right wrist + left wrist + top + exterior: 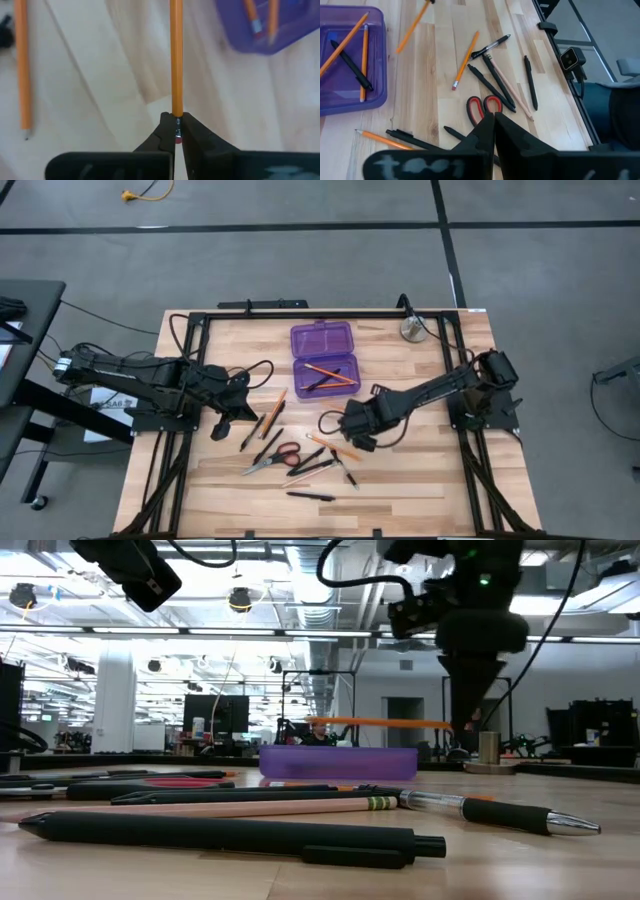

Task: Pick & place school supplies into a supply box
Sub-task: Put the yellow pencil into the purple supply box

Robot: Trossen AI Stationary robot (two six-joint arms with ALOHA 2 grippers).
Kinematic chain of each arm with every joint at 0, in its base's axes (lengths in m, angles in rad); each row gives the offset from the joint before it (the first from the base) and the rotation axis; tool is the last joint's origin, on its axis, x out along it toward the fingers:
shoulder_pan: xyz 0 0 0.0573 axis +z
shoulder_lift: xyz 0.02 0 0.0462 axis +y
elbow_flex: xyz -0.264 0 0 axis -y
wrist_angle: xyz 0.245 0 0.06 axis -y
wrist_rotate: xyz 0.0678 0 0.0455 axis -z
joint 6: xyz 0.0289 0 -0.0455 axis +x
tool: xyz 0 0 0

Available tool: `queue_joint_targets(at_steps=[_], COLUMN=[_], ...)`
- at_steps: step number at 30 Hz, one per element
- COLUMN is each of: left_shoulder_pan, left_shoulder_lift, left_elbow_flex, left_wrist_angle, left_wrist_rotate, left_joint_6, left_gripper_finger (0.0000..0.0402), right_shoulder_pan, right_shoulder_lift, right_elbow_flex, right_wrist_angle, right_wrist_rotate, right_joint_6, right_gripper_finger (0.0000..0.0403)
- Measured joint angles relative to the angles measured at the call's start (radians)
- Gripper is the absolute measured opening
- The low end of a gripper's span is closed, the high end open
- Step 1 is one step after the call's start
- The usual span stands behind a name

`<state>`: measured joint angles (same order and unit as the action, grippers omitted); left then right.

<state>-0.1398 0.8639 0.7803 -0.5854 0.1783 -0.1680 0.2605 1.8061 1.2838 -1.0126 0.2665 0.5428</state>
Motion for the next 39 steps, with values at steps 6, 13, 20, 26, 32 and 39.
queue_joint_targets(at_steps=[6, 13, 20, 26, 32, 39], left_shoulder_pan=[0.0, 0.0, 0.0, 0.0, 0.0, 0.0], left_shoulder_lift=[0.0, 0.0, 0.0, 0.0, 0.0, 0.0], left_elbow_flex=[0.0, 0.0, 0.0, 0.0, 0.0, 0.0], left_wrist_angle=[0.0, 0.0, 0.0, 0.0, 0.0, -0.001], left_wrist_rotate=[0.0, 0.0, 0.0, 0.0, 0.0, 0.0], left_joint_6=[-0.001, -0.003, -0.005, -0.004, -0.004, -0.004], left_gripper_finger=[0.0, 0.0, 0.0, 0.0, 0.0, 0.0], right_shoulder_pan=[-0.116, -0.291, -0.4, -0.414, -0.413, -0.412], right_shoulder_lift=[-0.001, -0.002, -0.002, -0.002, -0.002, -0.002], right_elbow_flex=[0.075, 0.096, 0.096, 0.097, 0.097, 0.097], right_wrist_angle=[-0.03, -0.025, 0.064, 0.095, 0.094, 0.111], right_wrist_rotate=[0.007, -0.078, -0.2, -0.247, -0.246, -0.242], right_joint_6=[-0.158, -0.366, -0.464, -0.49, -0.472, -0.444], right_gripper_finger=[0.0, 0.0, 0.0, 0.0, 0.0015, 0.0067])
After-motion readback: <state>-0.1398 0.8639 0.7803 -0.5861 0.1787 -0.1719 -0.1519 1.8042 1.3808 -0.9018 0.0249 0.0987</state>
